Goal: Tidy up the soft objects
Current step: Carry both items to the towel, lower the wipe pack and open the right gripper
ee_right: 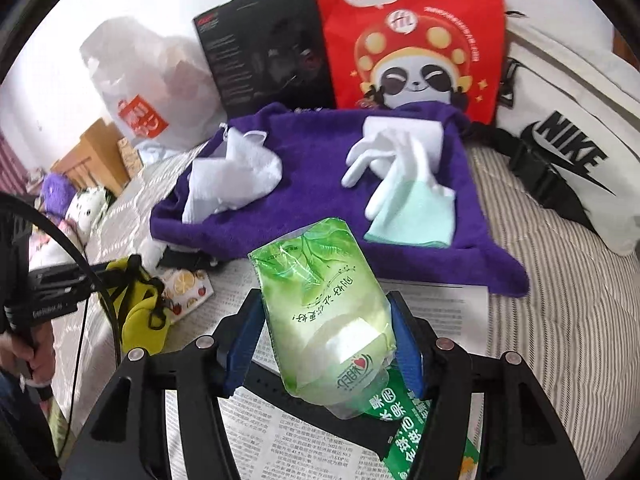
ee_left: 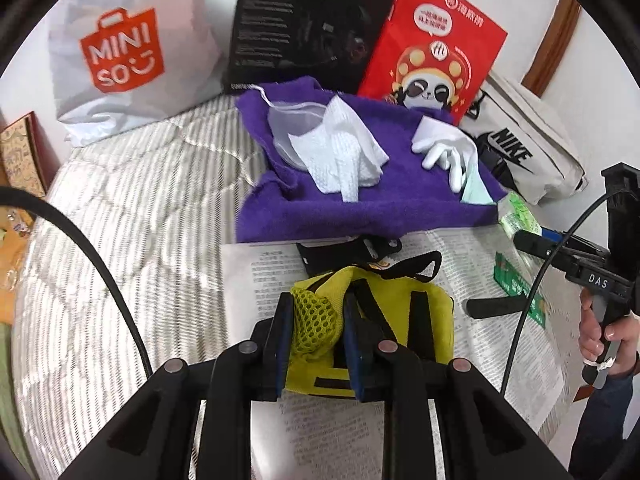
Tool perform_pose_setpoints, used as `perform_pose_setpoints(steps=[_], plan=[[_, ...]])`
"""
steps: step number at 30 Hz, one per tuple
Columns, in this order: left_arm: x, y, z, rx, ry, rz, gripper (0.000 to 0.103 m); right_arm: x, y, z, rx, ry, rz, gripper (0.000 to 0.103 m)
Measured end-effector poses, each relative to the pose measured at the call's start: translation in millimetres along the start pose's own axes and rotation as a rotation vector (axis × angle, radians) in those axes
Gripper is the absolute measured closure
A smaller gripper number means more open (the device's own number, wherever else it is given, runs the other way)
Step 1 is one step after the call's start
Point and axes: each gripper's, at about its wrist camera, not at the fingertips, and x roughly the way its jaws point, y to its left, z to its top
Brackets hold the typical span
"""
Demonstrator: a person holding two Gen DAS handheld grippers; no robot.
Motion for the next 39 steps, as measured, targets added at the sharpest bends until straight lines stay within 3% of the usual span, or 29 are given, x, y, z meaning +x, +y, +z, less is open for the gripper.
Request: perform_pose_setpoints(steps=[10, 21, 31, 39], plan=[[-41, -9, 20, -0.048, -0.085, -0.017, 0.081, -32, -10, 19, 0.073, -0.033, -0.045, 0.043], [-34, -15, 59, -0.063, -0.103, -0.027, 0.081, -35, -14, 49, 0.074, -0.045, -0.043, 0.043], [-13, -2, 92, -0.091, -0.095, 0.003, 0.081, 28, -6, 88, 0.033, 0.01, -0.007, 0.043], [13, 6, 111, -0.094, -0.077, 0.025, 0.081, 73, -7, 92, -0.017, 0.057, 0.022, 0.043]])
